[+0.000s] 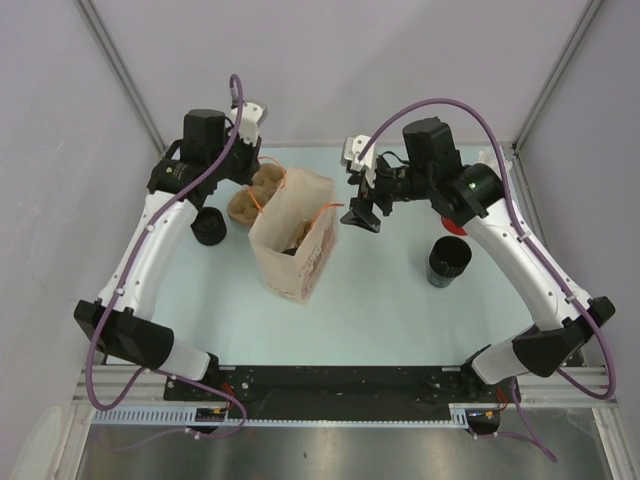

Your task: Pack the takeout coffee

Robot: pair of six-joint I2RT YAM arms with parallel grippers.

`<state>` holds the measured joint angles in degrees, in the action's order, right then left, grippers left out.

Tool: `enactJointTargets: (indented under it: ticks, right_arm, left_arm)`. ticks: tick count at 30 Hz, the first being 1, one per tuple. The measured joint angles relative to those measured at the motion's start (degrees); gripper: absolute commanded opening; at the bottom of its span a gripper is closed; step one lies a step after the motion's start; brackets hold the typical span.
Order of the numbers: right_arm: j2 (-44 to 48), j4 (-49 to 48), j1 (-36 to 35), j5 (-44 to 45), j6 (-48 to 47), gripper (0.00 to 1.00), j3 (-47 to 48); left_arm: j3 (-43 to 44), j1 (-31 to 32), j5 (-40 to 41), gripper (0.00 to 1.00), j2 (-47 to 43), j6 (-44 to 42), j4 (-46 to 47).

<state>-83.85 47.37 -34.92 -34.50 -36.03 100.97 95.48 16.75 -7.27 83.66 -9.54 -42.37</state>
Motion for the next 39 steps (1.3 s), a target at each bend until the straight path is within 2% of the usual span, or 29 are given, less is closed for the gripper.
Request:
enactJointTargets:
  ticks: [3,9,10,12,13,16,24,39]
  right_arm:
    - [-0.42,-0.66,0.11,-0.83,-0.02,0.81,0.26]
    - [-2.10,-1.84,-0.15,-2.27,-0.13,0.58,0.55]
    - [-2.45,-1.99,-0.17,-2.54,-0.11,0.47,0.55]
    - [-3.08,-2.21,-0.28,-3.02,-0.09,0.38,0.55]
    - [-3.41,-2.25,-0.42,-3.19,-0.09,0.28,0.55]
    - [-4.11,-2.25,-0.68,-3.54,-0.17,0.12,0.55]
    - [-3.98,-1.86,-0.92,-3.54,0.02,0.07,0.63]
    - [0.83,-1.05,-2.32,-1.79,1.07,0.06,0.70]
  left_arm:
    - [0.02,0.00,-0.02,0.00,0.15,-0.02,-0.46]
    - [0.37,0.00,-0.07,0.00,1.18,-0.07,-0.79]
    - [0.50,0.00,-0.07,0.00,1.40,-0.09,-0.83]
    - [0.63,0.00,-0.04,0.00,1.73,-0.20,-0.85]
    - [0.63,0.00,-0.04,0.00,1.84,-0.28,-0.83]
    - [0.72,0.00,0.00,0.00,2.29,-0.79,-0.90]
    - [2.89,0.02,-1.46,0.00,4.04,-2.54,-0.26]
    - [17.68,3.78,-4.13,0.00,15.08,-4.50,0.46]
